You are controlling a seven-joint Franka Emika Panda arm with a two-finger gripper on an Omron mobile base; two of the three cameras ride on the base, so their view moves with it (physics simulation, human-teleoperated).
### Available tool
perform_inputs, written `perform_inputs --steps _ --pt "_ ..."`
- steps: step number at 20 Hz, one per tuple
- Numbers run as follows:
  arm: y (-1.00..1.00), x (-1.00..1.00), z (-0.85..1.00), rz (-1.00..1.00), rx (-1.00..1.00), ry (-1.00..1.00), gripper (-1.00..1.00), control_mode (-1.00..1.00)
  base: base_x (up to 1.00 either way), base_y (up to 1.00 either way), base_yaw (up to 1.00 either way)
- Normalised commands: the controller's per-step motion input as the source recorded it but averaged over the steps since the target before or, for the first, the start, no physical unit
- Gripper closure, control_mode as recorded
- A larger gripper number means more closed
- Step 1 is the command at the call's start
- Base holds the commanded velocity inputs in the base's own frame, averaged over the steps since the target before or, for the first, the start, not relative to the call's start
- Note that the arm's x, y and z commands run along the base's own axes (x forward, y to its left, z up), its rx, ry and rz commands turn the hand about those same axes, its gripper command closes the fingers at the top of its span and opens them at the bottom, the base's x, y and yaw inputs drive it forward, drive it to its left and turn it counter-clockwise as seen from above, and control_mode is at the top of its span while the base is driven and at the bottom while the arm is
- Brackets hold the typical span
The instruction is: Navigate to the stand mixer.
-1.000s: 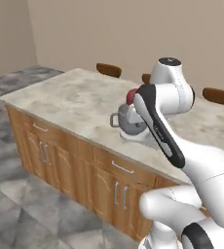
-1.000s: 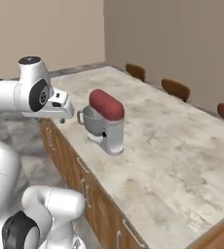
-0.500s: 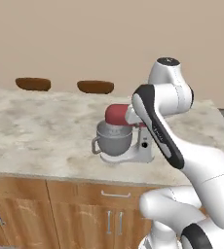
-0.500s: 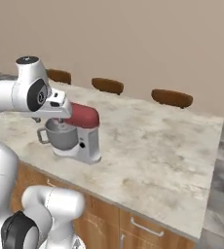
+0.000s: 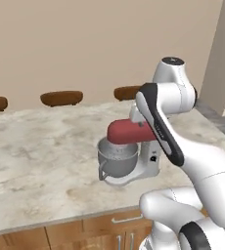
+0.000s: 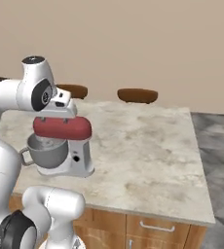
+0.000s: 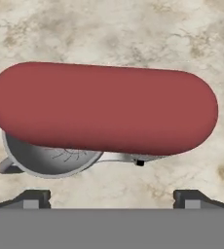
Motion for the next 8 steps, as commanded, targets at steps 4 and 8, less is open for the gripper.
perform_inputs --steps 4,8 --pt "0.00 0.29 -0.04 -0.06 -0.03 0.00 -1.00 -1.00 0.26 0.01 -0.08" --pt "0.50 0.38 -0.20 -0.05 -0.07 0.03 -1.00 -1.00 0.00 0.00 0.00"
